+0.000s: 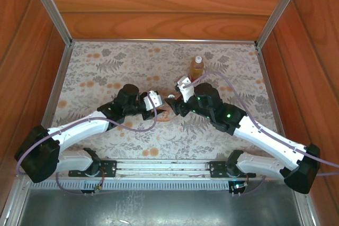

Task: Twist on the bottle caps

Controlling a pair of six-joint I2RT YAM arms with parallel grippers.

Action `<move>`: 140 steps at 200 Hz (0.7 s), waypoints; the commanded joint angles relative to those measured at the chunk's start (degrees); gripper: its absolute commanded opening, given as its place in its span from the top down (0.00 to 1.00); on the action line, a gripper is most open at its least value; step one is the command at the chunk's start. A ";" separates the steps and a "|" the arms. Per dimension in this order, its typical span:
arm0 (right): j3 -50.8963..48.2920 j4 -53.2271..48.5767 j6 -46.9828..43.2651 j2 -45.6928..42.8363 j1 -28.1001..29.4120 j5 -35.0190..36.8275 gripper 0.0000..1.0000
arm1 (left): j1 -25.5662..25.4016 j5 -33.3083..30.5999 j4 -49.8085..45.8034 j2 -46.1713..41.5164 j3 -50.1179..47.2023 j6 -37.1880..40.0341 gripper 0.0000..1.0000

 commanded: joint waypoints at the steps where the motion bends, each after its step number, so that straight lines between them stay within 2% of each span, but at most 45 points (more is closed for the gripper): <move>1: -0.71 3.32 0.02 0.77 -0.46 -1.61 0.41 | 0.26 2.14 0.68 -1.48 1.57 -1.62 0.42; 24: -0.80 3.42 0.51 1.29 -0.47 -2.38 0.58 | 0.24 1.77 0.68 -1.76 1.37 -1.87 0.42; 55: -0.71 3.25 0.85 1.19 -0.48 -2.92 0.73 | 0.27 0.76 0.68 -1.77 1.37 -2.14 0.42; 79: -0.36 3.10 1.32 1.31 -0.48 -2.25 0.77 | 0.27 0.45 0.68 -1.67 1.46 -2.32 0.40; 92: -0.03 2.72 1.51 1.49 -0.48 -0.91 0.78 | 0.22 0.24 0.68 -1.74 1.38 -2.40 0.34; 101: 0.37 2.10 1.47 1.74 -0.60 0.39 0.79 | 0.23 -0.26 0.68 -2.20 1.22 -2.58 0.19; 113: 1.02 0.97 1.08 2.52 -0.90 2.20 0.81 | 0.26 -1.18 0.68 -3.22 0.70 -2.67 0.08; 126: 1.57 0.85 0.34 3.69 -1.59 4.06 0.83 | 0.24 -2.86 0.68 -4.92 -0.35 -3.12 0.02; 140: 2.04 2.02 0.04 5.38 -2.83 4.44 0.84 | 0.24 -4.65 0.67 -7.19 -1.84 -3.49 0.00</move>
